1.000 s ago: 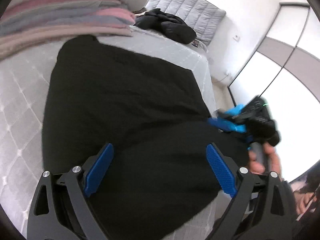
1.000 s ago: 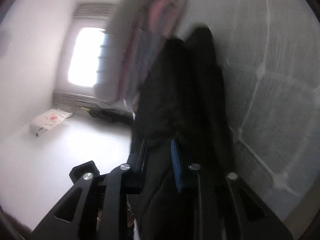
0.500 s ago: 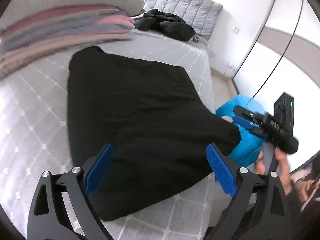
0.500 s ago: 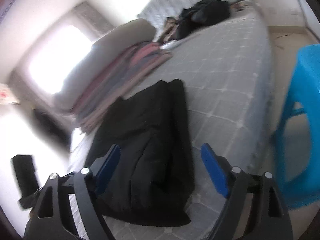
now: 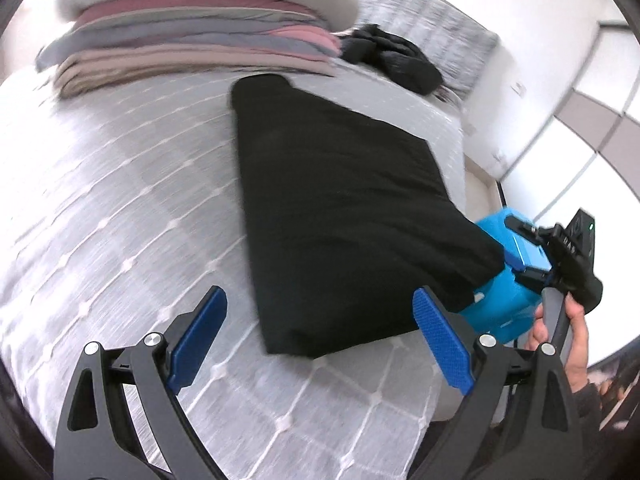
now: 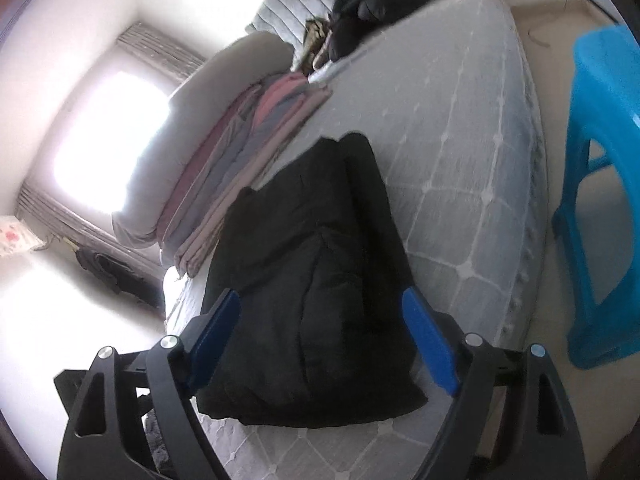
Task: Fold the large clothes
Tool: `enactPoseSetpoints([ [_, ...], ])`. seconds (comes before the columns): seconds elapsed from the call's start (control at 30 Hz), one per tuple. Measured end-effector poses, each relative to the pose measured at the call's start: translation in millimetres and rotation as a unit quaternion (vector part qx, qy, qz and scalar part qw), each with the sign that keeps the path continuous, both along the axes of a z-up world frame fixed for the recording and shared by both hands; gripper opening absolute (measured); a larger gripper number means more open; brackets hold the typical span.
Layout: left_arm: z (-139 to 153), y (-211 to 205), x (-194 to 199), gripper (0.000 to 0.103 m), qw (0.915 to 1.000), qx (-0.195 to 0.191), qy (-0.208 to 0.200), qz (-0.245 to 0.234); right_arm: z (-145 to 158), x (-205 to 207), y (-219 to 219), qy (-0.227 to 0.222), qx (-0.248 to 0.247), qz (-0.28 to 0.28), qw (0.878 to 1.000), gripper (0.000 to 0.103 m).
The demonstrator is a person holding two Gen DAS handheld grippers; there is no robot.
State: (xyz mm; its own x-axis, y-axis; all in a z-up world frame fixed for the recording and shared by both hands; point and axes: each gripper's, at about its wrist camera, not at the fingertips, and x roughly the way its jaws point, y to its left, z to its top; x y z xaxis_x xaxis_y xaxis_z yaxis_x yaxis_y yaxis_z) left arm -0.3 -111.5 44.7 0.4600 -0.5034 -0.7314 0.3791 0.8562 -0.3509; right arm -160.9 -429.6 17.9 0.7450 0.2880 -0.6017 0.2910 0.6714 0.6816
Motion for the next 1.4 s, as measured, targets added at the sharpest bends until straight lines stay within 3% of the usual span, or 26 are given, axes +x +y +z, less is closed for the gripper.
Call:
enactPoseSetpoints([
  [0.17, -9.1, 34.6, 0.3, 0.090, 0.9995, -0.005, 0.016, 0.029, -18.1, 15.1, 16.8, 0.029, 0.030, 0.043, 0.998, 0.082],
  [0.27, -13.7, 46.1, 1.1, 0.090, 0.9992, -0.004, 0.021, 0.035, -10.1, 11.0, 36.0, -0.009, 0.068, 0.102, 0.992, 0.082],
  [0.33, -14.7, 48.7, 2.5, 0.090, 0.9990, -0.003, 0.024, 0.038, -10.3, 10.3, 42.0, 0.015, 0.045, 0.120, 0.992, 0.082],
  [0.4, -16.4, 47.2, 4.1, 0.090, 0.9988, -0.004, 0.029, 0.038, -22.8, 10.3, 35.2, 0.061, 0.015, 0.097, 0.993, 0.081],
  [0.5, -15.5, 40.3, 1.7, 0.090, 0.9990, -0.009, 0.029, 0.031, -29.4, -2.2, 19.2, 0.044, 0.042, 0.052, 0.997, 0.081],
  [0.57, -16.2, 31.8, -0.3, 0.090, 0.9994, -0.003, 0.028, 0.021, -22.3, -9.0, 21.6, 0.034, 0.013, 0.037, 0.999, 0.081],
  [0.67, -16.1, 18.7, -4.3, 0.090, 0.9997, 0.008, 0.021, 0.007, -2.2, -21.0, 39.8, 0.027, -0.079, 0.015, 0.996, 0.081],
  [0.8, -15.2, 8.6, -8.8, 0.090, 0.9998, 0.015, 0.013, -0.002, 18.0, -37.8, 57.9, 0.004, -0.144, -0.008, 0.990, 0.089],
  [1.1, -18.4, 16.2, -6.1, 0.090, 0.9996, 0.013, 0.021, 0.013, -8.7, -43.0, 34.2, 0.033, -0.084, -0.016, 0.996, 0.090],
  [1.23, -28.7, 29.0, 7.5, 0.090, 0.9980, -0.017, 0.051, 0.034, -19.3, -40.4, 27.0, 0.040, -0.053, -0.012, 0.998, 0.090],
  [1.4, -51.9, 42.3, 40.5, 0.090, 0.9893, -0.077, 0.106, 0.065, -31.0, -23.9, 17.9, 0.053, -0.016, -0.006, 0.998, 0.090],
])
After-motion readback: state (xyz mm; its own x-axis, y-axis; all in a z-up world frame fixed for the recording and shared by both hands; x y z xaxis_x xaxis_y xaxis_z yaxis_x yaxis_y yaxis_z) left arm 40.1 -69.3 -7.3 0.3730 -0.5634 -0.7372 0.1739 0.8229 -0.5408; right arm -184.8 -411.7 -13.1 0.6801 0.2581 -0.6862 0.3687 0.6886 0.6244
